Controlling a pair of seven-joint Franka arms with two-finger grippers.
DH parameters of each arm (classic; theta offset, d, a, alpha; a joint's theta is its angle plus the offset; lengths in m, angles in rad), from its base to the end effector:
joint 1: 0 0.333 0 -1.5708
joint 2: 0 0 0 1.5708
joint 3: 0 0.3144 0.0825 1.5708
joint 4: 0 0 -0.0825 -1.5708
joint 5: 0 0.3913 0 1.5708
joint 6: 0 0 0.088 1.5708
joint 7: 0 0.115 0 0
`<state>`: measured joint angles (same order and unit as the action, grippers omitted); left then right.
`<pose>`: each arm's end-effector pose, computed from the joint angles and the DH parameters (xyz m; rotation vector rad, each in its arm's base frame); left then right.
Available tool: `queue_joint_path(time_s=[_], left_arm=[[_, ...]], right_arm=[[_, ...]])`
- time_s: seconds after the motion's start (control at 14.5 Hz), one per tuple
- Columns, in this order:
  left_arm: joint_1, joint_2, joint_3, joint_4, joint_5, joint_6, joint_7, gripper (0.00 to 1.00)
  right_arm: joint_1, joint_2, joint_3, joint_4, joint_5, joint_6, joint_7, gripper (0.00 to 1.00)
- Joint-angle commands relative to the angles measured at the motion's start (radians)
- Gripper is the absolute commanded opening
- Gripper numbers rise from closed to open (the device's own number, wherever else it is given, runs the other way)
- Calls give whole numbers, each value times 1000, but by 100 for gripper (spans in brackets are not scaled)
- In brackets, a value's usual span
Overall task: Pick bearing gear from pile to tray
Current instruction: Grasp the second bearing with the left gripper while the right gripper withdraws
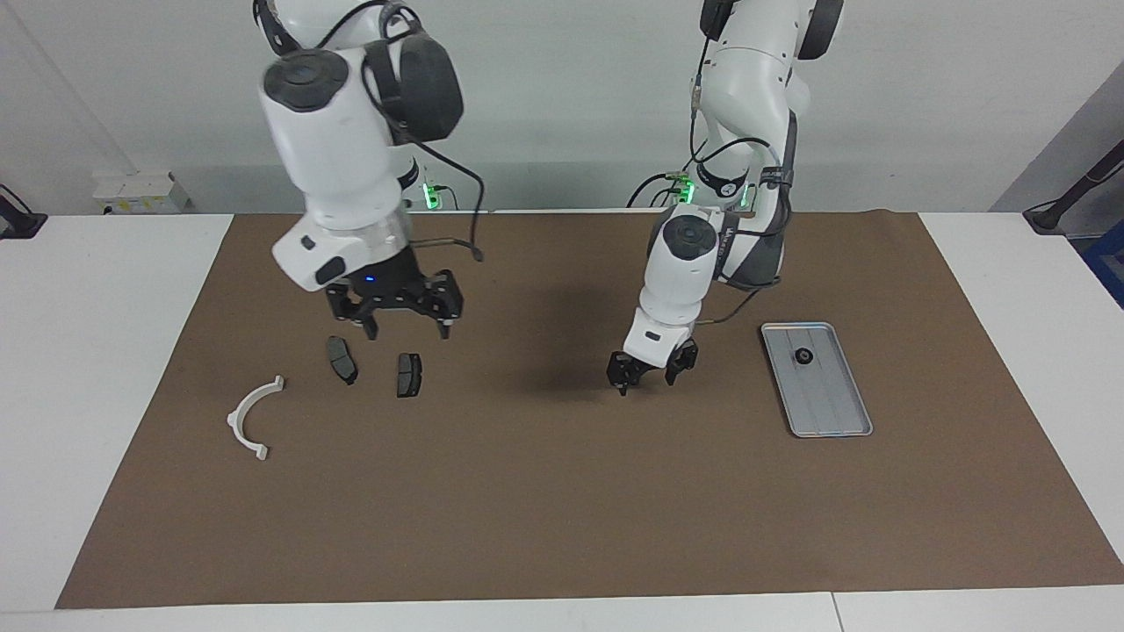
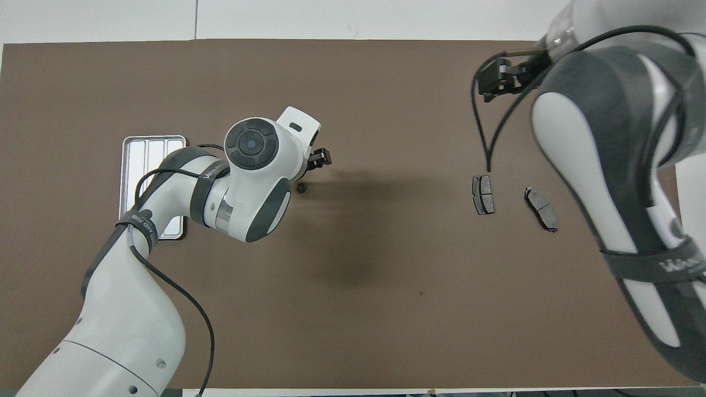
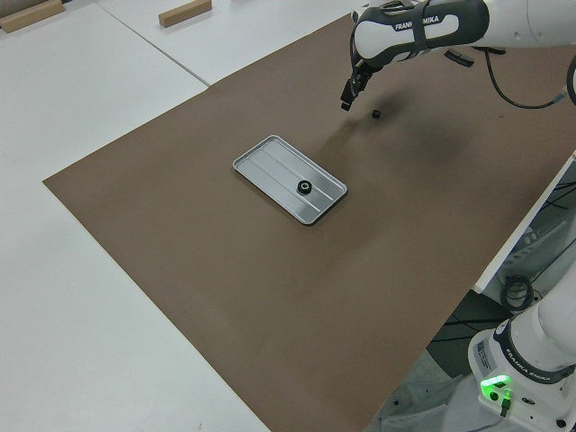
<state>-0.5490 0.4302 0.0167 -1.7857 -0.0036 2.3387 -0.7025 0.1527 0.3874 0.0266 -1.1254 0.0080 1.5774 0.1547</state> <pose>0.5766 -0.3407 0.3117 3.0587 0.2615 0.1576 0.6659 0.1177 0.5890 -3.1115 -0.0350 -0.0947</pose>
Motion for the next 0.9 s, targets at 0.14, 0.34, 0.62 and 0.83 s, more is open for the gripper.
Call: queue_joint_path(time_s=[0.14,0.34,0.62,0.83], left_arm=[[-23,1,19,-32,-12,-19,-12,87],[-22,-7,19,-58,-12,-16,-12,83],[-23,-18,19,-84,-12,-4,-15,75],[-25,-18,17,-84,-13,-6,-18,75]], right_arm=[[-105,-102,19,-57,-10,-40,-126,100],[-116,-203,15,-186,-14,-42,-129,100],[-125,-286,12,-293,-14,-37,-127,100],[-133,-350,12,-358,-14,-28,-132,100]])
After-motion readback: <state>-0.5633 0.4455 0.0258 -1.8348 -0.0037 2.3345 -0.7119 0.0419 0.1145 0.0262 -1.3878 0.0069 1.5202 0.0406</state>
